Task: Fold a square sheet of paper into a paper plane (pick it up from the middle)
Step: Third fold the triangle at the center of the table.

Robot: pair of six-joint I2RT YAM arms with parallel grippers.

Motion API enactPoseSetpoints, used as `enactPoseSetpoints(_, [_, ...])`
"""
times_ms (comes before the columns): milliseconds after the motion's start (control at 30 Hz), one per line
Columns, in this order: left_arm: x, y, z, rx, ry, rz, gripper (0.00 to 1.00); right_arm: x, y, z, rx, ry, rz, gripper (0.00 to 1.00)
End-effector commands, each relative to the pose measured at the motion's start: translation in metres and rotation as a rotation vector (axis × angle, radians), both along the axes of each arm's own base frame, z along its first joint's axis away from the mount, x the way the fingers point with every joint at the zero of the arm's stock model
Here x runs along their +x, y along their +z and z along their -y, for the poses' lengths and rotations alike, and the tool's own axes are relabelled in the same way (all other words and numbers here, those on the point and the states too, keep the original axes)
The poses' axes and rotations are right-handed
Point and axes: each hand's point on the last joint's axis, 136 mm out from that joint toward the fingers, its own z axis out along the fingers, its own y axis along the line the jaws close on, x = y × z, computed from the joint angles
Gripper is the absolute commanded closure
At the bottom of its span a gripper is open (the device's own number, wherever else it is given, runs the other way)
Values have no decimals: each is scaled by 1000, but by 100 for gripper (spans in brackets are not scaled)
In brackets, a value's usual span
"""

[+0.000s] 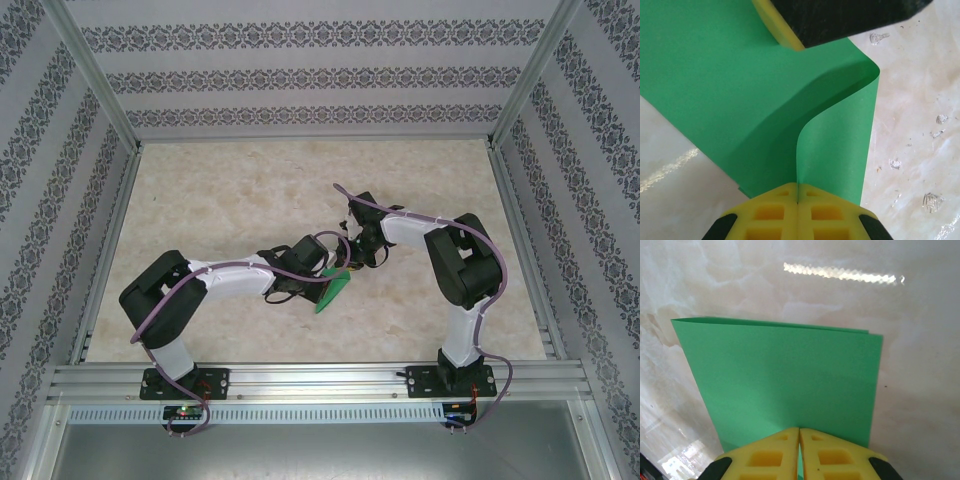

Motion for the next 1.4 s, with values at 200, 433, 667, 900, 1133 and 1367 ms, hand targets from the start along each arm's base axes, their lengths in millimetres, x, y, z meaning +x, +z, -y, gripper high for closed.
enactPoseSetpoints(200, [-6, 8, 3, -57, 4, -42, 99, -3, -12, 3, -54, -8, -20, 89])
enactPoseSetpoints(433, [-4, 9, 1, -45, 21, -37, 99, -4, -12, 4, -56, -6, -17, 88])
enactPoseSetpoints(667, [-5, 0, -6, -11, 39, -47, 99, -3, -12, 3, -55, -6, -14, 88])
enactPoseSetpoints(900, [-9, -2, -1, -62, 53, -71, 98, -3, -12, 2, -53, -8, -16, 88])
enactPoseSetpoints(1133, [-5, -1, -5, -29, 54, -49, 98, -3, -13, 2, -56, -5, -22, 88])
enactPoseSetpoints(1367, [-1, -3, -5, -7, 48, -35, 98, -4, -14, 2, -57, -7, -24, 88])
